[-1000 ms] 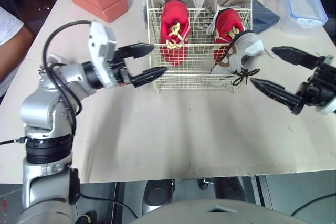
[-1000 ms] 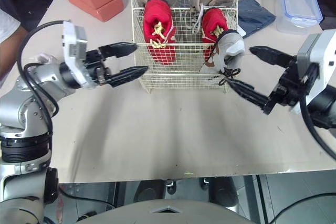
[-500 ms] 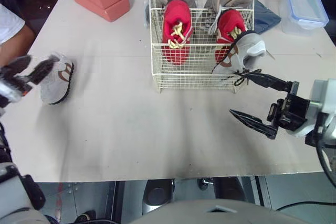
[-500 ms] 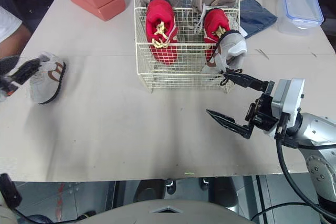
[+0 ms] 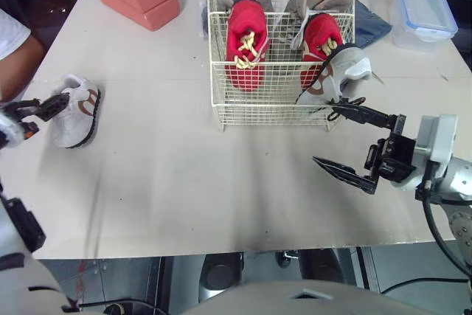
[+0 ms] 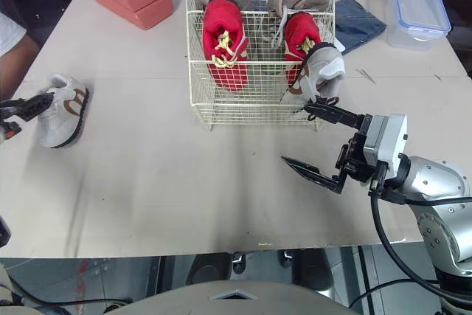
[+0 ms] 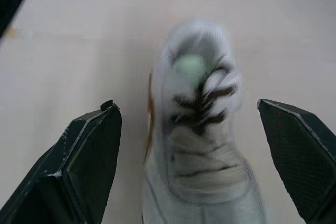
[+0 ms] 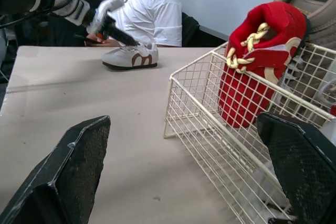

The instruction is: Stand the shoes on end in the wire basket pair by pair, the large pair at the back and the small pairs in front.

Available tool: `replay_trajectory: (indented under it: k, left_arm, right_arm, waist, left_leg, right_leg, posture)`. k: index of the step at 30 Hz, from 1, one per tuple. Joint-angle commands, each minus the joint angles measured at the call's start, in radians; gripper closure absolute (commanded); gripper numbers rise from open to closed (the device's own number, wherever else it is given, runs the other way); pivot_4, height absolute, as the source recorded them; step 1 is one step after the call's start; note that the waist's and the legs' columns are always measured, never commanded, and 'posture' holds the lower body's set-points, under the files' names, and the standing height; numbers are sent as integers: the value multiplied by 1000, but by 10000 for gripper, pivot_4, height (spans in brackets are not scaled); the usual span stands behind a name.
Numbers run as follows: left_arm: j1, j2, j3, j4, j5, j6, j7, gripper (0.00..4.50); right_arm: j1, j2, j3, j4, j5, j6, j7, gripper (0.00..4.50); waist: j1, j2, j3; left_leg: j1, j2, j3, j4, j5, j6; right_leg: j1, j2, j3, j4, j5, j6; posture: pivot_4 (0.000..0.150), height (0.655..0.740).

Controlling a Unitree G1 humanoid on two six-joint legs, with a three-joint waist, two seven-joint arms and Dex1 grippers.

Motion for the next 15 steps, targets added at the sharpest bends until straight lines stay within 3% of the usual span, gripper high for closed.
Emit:
replay_trajectory:
  k: [1,6,10,12,15]
  left_arm:
    - [-29,-1,-45,23,68,-6,36,0]
    - [-69,-17,-83,43,128,-10,46,0]
    - [-109,-10,-111,46,168,-3,27,8477]
    - [-124,-6,-115,47,180,4,15,20200]
    - [-124,-4,-113,48,189,0,-2,31198]
  right_arm:
    - [-6,9,-2,-16,-11,-31,-2,971]
    - [-3,26,7,-13,-25,-42,-6,971]
    - [1,33,10,-16,-33,-47,-9,0]
    - [-1,34,9,-16,-36,-47,-11,0]
    - [-5,36,9,-15,-38,-46,-15,0]
  waist:
    - [0,0,0]
    - [0,-1,0]
    - [0,-1,0]
    - [0,-1,0]
    - [0,-1,0]
  left_leg:
    - [0,0,0,0,0,0]
    - [0,0,0,1,0,0]
    - [0,0,0,1,0,-1]
    - [0,0,1,1,1,-2]
    - [0,0,2,1,2,-4]
  right_leg:
    - [0,0,0,0,0,0]
    - [0,0,0,0,0,0]
    - [0,0,0,1,0,0]
    - [0,0,0,1,0,0]
    - [0,0,0,1,0,0]
  posture:
    - [1500,6860]
    - [1500,6860]
    - [1500,6860]
    - [1500,6860]
    - [1500,6860]
